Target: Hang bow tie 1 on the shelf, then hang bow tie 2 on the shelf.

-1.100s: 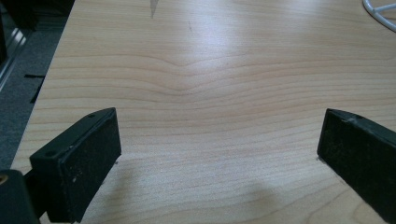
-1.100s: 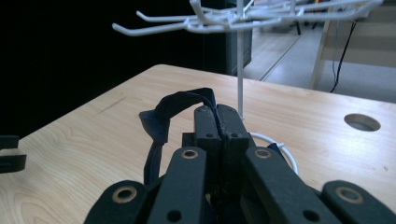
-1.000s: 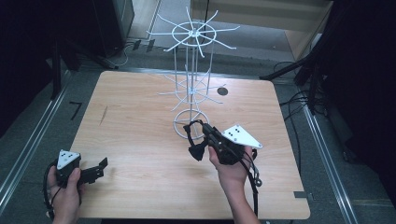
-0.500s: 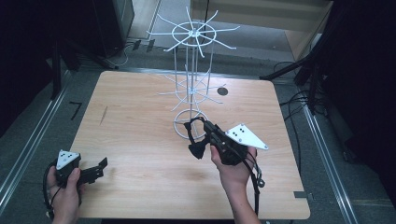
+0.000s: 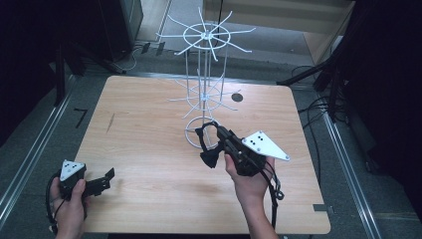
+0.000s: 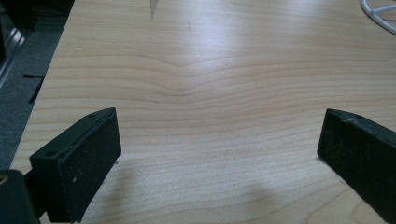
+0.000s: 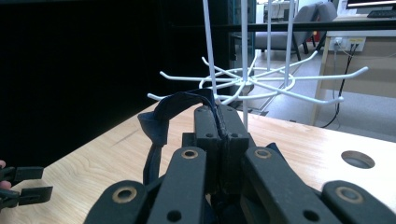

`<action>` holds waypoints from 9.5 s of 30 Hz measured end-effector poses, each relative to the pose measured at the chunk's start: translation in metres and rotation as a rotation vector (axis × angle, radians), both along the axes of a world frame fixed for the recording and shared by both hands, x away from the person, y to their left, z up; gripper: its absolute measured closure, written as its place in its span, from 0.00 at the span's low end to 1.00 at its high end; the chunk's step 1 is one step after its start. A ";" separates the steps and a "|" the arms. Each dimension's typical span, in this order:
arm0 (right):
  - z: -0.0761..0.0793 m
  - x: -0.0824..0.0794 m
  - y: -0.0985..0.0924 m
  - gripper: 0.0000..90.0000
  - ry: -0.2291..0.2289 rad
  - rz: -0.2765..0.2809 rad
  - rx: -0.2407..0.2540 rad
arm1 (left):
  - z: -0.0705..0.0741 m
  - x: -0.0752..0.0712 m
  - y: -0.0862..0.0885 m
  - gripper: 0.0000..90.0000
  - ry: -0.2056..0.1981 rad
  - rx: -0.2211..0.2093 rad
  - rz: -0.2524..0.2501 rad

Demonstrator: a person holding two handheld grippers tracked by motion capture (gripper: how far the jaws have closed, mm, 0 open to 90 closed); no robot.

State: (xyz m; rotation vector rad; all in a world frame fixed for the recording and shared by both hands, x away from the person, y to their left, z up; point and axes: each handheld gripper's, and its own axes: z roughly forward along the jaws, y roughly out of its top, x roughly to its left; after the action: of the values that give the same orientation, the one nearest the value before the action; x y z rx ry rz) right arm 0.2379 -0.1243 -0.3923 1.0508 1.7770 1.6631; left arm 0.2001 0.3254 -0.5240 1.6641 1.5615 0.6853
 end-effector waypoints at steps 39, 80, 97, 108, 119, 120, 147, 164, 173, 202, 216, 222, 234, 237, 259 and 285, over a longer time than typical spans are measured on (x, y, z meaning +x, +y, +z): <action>-0.009 0.050 0.010 0.99 0.060 -0.076 -0.045 | 0.000 0.000 -0.001 0.00 -0.007 0.005 -0.003; -0.039 0.044 -0.011 0.51 0.122 -0.019 -0.039 | 0.000 0.001 -0.001 0.00 0.000 0.002 -0.002; -0.064 0.035 -0.051 0.50 0.153 -0.087 -0.060 | 0.000 0.001 -0.001 0.00 -0.003 -0.004 -0.006; -0.084 0.028 -0.091 0.50 0.197 -0.162 -0.036 | 0.000 0.001 -0.001 0.00 0.001 -0.005 -0.002; -0.096 0.021 -0.126 0.51 0.247 -0.253 -0.005 | 0.000 0.001 -0.001 0.00 0.003 -0.006 0.001; -0.098 0.021 -0.131 0.51 0.262 -0.266 0.007 | 0.000 0.001 -0.001 0.00 0.003 -0.007 0.001; -0.140 0.032 -0.155 0.61 0.538 -0.368 -0.046 | 0.000 0.000 0.000 0.00 -0.004 -0.013 0.008; -0.151 0.034 -0.156 0.88 0.596 -0.330 -0.132 | 0.000 0.001 -0.001 0.00 0.000 -0.012 0.009; -0.153 0.035 -0.153 0.97 0.604 -0.300 -0.139 | 0.000 0.001 -0.001 0.00 0.000 -0.011 0.009; -0.109 0.015 -0.130 0.99 0.202 -0.342 -0.083 | -0.001 0.001 -0.001 0.00 -0.002 -0.006 0.006; -0.081 0.007 -0.117 0.99 0.079 -0.310 -0.070 | -0.001 0.001 -0.001 0.00 0.003 -0.003 0.007; -0.071 0.005 -0.111 0.99 0.052 -0.302 -0.072 | 0.000 0.001 -0.001 0.00 0.007 -0.006 0.004; -0.059 0.004 -0.097 0.99 0.020 -0.261 -0.077 | 0.000 0.001 -0.001 0.00 0.004 -0.007 0.004; -0.055 0.004 -0.094 0.99 0.014 -0.254 -0.072 | 0.000 0.001 -0.001 0.00 0.003 -0.007 0.004; -0.024 0.009 -0.065 0.99 -0.021 -0.173 -0.067 | 0.000 0.000 -0.001 0.00 0.000 -0.005 0.003; -0.004 0.014 -0.051 0.99 -0.049 -0.122 -0.072 | 0.000 0.001 -0.001 0.00 0.000 -0.006 0.003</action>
State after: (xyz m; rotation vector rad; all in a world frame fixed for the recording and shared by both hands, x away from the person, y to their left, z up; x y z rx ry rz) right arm 0.2515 -0.1754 -0.3958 1.0558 1.6944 1.5275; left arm 0.2007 0.3247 -0.5244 1.6576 1.5644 0.6814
